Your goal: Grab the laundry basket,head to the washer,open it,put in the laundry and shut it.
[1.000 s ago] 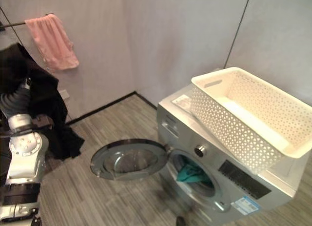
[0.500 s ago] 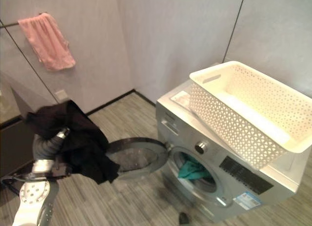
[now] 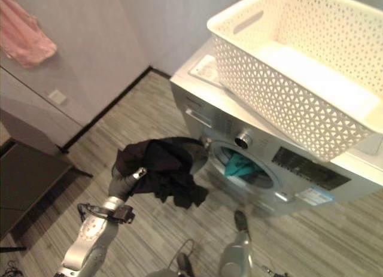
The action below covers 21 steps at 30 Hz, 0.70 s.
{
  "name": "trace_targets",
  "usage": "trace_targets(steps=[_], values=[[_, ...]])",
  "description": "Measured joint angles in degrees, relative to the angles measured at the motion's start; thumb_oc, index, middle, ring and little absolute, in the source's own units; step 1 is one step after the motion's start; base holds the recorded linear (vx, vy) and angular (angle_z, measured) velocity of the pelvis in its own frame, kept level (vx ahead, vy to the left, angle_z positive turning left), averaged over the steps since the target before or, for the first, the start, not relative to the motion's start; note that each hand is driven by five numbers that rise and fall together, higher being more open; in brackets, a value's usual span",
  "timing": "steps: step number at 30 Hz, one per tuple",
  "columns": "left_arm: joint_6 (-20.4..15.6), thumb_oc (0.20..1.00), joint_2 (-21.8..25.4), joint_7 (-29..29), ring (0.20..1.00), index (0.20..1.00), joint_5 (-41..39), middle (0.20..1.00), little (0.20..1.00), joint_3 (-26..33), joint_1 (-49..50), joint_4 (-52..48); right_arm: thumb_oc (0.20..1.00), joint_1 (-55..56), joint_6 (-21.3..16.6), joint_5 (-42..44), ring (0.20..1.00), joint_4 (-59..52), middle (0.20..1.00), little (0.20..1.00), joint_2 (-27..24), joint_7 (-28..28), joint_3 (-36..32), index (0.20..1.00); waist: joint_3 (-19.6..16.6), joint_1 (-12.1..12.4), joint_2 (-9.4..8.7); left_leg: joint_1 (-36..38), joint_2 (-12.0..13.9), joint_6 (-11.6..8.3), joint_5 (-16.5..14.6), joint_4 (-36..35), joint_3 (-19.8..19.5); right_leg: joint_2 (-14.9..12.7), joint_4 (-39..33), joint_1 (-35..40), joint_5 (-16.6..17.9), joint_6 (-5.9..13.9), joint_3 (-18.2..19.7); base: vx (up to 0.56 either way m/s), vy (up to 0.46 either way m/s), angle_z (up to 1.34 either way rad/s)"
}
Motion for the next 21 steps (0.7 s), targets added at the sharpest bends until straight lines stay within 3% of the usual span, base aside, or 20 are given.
trace_targets(steps=[8, 9, 12, 14, 17, 21], values=[[0.1, 0.200, -2.8, 0.7, 0.200, 0.200, 0.1, 0.200, 0.200, -2.4, -6.4, 7.4, 1.000, -3.3, -0.2, 0.2, 1.000, -1.2, 1.000, 1.000, 0.1, -1.0, 0.6, 1.000, 4.9, 0.0, -0.04, -5.6, 0.2, -0.20, -0.5, 3.0, 1.0, 0.1, 0.0, -5.0, 2.0, -0.54, 0.3, -0.07, -0.022, -0.06], [-0.5, 0.200, -4.1, 1.4, 0.200, 0.200, 0.3, 0.200, 0.200, -3.2, -9.3, 8.7, 1.000, -3.8, -0.2, 0.8, 1.000, -2.6, 1.000, 1.000, 0.1, -1.3, 1.7, 1.000, 5.5, -0.5, -0.84, -7.8, 0.6, -0.07, -0.8, 4.1, 1.5, 0.2, 0.1, -7.0, 2.2, -0.80, 0.8, -0.11, -0.063, -0.10], [-1.3, 0.200, -6.8, 3.4, 0.200, 0.200, 0.3, 0.200, 0.200, -4.5, -16.8, 14.4, 1.000, -5.8, -0.9, 1.4, 1.000, -4.3, 1.000, 1.000, 0.2, -1.7, 3.6, 1.000, 6.7, -0.6, -0.97, -11.9, 0.3, -0.04, -0.9, 6.0, 1.3, -0.1, 0.1, -10.3, 2.6, -0.80, 0.9, -0.05, -0.027, 0.02], [-1.5, 0.200, -10.1, 6.0, 0.200, 0.200, 0.3, 0.200, 0.200, -6.7, -23.1, 19.9, 1.000, -7.9, -1.5, 2.4, 1.000, -6.7, 1.000, 1.000, 0.9, -2.9, 5.9, 1.000, 8.8, -1.6, -2.35, -14.4, 0.7, -0.06, -1.2, 7.7, 1.5, 0.1, 0.1, -12.3, 3.9, -1.10, 1.0, -0.02, -0.023, -0.04], [-1.9, 0.200, -11.6, 8.1, 0.200, 0.200, 0.5, 0.200, 0.200, -9.4, -28.3, 23.8, 1.000, -9.3, -2.5, 2.4, 1.000, -10.0, 1.000, 1.000, 1.2, -3.9, 8.0, 1.000, 10.0, -2.4, -3.14, -17.2, 1.2, -0.35, -1.6, 9.1, 1.4, 0.3, 0.1, -14.5, 3.9, -1.20, 1.1, 0.02, -0.008, -0.02], [-3.1, 0.200, -13.6, 12.3, 0.200, 0.200, 0.5, 0.200, 0.200, -8.3, -32.9, 26.2, 1.000, -9.5, -4.0, 3.3, 1.000, -15.9, 1.000, 1.000, 1.6, -5.5, 10.7, 1.000, 10.6, -3.0, -3.43, -20.7, 2.1, -0.58, -2.1, 10.8, 1.5, 1.0, 0.1, -17.3, 4.2, -1.51, 1.1, -0.03, -0.035, -0.03]])
